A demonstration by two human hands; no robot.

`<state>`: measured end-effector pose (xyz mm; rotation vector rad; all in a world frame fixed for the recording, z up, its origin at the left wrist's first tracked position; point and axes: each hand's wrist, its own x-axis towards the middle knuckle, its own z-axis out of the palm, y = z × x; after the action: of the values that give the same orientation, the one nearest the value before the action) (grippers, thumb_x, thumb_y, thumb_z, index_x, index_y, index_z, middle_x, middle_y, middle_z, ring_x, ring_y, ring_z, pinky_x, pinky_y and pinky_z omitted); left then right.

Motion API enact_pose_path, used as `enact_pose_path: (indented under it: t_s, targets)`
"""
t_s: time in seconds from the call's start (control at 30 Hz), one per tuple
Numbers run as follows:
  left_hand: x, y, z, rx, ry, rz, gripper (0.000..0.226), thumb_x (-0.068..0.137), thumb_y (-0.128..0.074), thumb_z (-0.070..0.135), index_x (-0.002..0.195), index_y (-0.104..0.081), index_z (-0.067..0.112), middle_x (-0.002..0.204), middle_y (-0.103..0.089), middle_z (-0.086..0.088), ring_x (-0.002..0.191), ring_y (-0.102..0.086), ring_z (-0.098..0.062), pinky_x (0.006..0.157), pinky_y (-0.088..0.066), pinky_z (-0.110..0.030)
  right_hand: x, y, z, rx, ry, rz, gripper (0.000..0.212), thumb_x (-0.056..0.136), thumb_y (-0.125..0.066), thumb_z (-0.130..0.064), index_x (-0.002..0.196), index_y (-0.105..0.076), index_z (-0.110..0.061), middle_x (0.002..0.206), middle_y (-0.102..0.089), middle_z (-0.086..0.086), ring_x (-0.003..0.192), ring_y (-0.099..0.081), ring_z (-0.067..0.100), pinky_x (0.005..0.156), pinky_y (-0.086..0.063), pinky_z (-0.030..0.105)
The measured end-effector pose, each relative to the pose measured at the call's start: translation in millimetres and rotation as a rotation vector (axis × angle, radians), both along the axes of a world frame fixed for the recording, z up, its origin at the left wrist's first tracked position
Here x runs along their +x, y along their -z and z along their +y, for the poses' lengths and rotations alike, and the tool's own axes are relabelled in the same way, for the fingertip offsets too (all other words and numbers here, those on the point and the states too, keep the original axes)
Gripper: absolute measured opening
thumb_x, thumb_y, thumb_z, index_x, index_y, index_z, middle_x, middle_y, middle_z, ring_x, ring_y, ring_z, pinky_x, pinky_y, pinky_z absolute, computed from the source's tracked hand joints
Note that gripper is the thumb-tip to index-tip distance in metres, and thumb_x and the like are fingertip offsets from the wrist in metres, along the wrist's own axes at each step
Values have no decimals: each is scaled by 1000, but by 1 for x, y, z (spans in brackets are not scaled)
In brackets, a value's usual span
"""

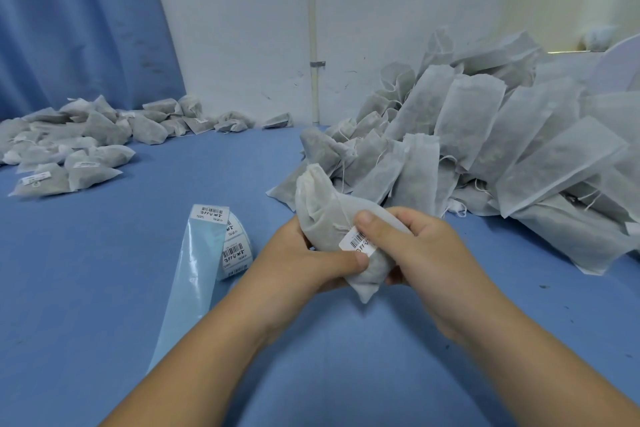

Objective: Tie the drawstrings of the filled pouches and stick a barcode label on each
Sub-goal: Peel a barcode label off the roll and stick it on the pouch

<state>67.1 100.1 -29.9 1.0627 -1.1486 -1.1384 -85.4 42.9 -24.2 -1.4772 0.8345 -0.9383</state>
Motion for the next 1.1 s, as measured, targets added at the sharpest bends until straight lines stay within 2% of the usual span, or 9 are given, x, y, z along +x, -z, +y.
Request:
enact_pose_path:
  t_s: [0.13, 0.23, 0.4, 0.57, 0.63, 0.7, 0.8, 0.93, 1.1]
  targets:
    - [-1, 1, 0, -11, 18, 14, 46, 76, -70, 3, 121, -63, 6, 112, -71, -18, 105, -70, -33, 84, -58, -39, -3, 0, 0, 19, -67, -6, 29, 72, -78, -42, 87, -73, -17, 78, -73, 1, 67, -65, 11, 58, -50, 25]
    - [-1, 0, 0, -5, 22, 46, 48, 75, -71, 4, 122, -63, 8, 115, -72, -15, 106, -70, -30, 80, -58, -35, -5, -2, -3, 103, -65, -65, 37, 66, -74, -47, 85, -74, -15, 85, -75, 7, 72, -67, 15, 63, -51, 30]
    - [-2, 0, -1, 2, 21, 121, 44, 79, -64, 7, 123, -61, 6, 115, -72, -13, 105, -70, -29, 77, -58, -32, -3, -1, -4, 72, -18, -50, 28, 85, -66, -43, 83, -76, -16, 86, -75, 8, 74, -65, 17, 71, -51, 37]
    - [-6, 0, 0, -15, 19, 19, 48, 78, -71, 7, 124, -60, 1, 115, -70, -22, 107, -67, -40, 92, -56, -47, 2, 1, 0, 18, -18, -32, 28, 89, -62, -41, 79, -75, -19, 77, -74, 5, 69, -65, 15, 71, -54, 40]
    - [-6, 0, 0, -38, -33, 18, 45, 76, -71, 8, 120, -63, 1, 113, -71, -21, 106, -68, -37, 90, -56, -43, 4, 1, 0, 3, -27, -19, 29, 89, -59, -46, 85, -73, -21, 79, -74, 0, 69, -66, 11, 65, -53, 33]
    - [-7, -1, -2, -63, -71, 73, 39, 79, -67, 10, 117, -66, 3, 112, -72, -19, 106, -69, -33, 87, -58, -40, 5, 3, 1, -33, -65, 1, 26, 87, -62, -50, 95, -71, -26, 87, -74, -5, 76, -68, 8, 66, -51, 28]
    - [-6, -3, -4, -78, -94, 115, 38, 80, -61, 11, 115, -66, 1, 111, -71, -21, 107, -68, -34, 87, -58, -41, 5, 4, 2, -17, -135, -17, 29, 82, -70, -45, 106, -68, -29, 96, -74, -8, 86, -70, 7, 69, -53, 27]
    - [-2, -9, -5, -60, -77, 197, 46, 81, -56, 17, 122, -61, -2, 117, -69, -21, 111, -66, -31, 89, -57, -40, 2, 4, -2, 30, -143, -61, 25, 82, -73, -34, 104, -70, -24, 96, -75, -3, 87, -71, 13, 71, -53, 29]
    - [-2, -20, -14, -38, -339, 120, 27, 90, -59, 10, 116, -60, 17, 103, -73, -6, 91, -71, -17, 72, -58, -31, 5, 6, -7, 110, -41, -154, 21, 81, -71, -18, 102, -68, -16, 90, -75, 4, 75, -68, 15, 60, -51, 26]
